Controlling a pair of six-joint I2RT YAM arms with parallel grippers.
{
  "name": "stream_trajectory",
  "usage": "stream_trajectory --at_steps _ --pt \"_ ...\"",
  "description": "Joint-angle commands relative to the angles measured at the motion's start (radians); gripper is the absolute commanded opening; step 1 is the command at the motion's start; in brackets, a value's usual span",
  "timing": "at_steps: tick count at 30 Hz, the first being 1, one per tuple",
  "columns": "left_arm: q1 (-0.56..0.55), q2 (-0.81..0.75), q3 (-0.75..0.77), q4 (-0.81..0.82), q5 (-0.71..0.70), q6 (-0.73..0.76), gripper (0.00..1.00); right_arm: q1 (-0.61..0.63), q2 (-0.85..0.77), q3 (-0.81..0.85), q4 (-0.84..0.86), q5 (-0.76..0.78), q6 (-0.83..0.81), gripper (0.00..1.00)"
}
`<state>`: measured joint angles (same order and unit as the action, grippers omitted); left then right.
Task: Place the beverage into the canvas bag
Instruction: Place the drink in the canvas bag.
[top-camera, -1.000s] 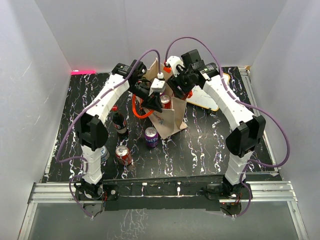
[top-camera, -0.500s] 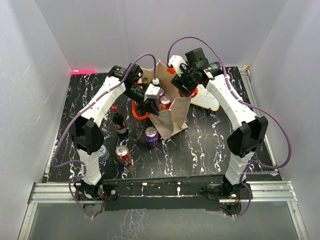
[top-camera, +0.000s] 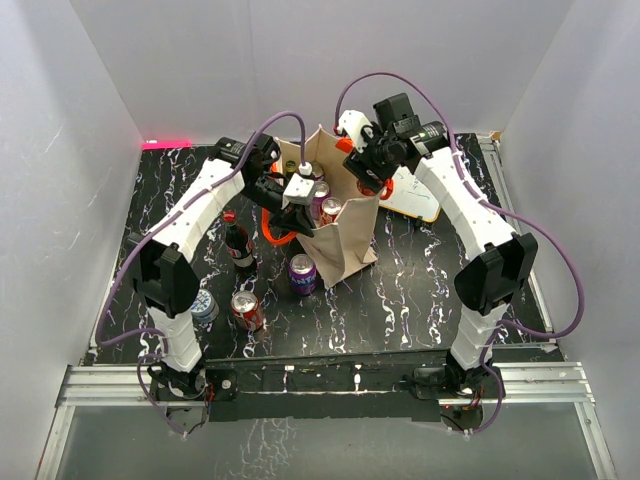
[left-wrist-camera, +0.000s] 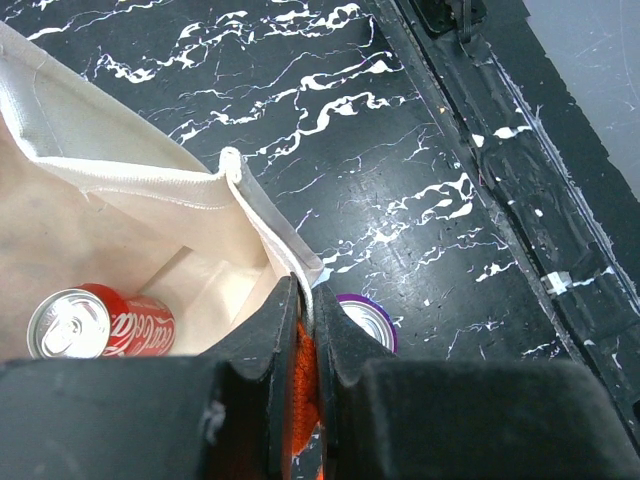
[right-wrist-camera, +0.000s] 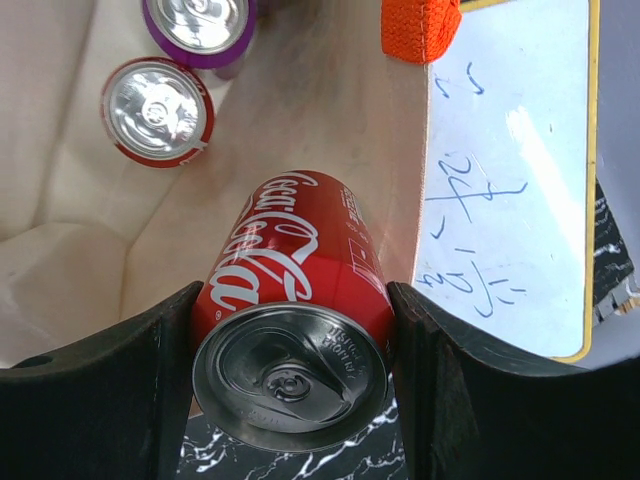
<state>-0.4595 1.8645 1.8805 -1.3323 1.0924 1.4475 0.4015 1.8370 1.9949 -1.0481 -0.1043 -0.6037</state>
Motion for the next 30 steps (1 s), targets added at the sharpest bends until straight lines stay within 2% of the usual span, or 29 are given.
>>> stream_trajectory --at_steps 1,5,9,15,30 --pt "-0.001 -0.092 -0.047 0.047 0.112 -0.060 0.00 -0.023 -0.054 0.111 0.015 -0.099 0.004 0.08" --pt "-0.002 -0.110 -0.105 0.234 0.123 -0.176 0.04 -0.015 -0.050 0.107 -0.013 -0.238 0.083 0.08" --pt "-0.001 -0.119 -0.137 0.328 0.123 -0.228 0.04 0.032 -0.044 0.092 -0.012 -0.218 0.099 0.08" --pt "-0.002 -0.130 -0.174 0.380 0.121 -0.249 0.04 0.078 -0.020 0.152 -0.106 -0.194 0.074 0.08" --pt "-0.001 -0.140 -0.224 0.469 0.079 -0.277 0.02 0.083 -0.051 0.121 -0.267 -0.334 -0.174 0.08"
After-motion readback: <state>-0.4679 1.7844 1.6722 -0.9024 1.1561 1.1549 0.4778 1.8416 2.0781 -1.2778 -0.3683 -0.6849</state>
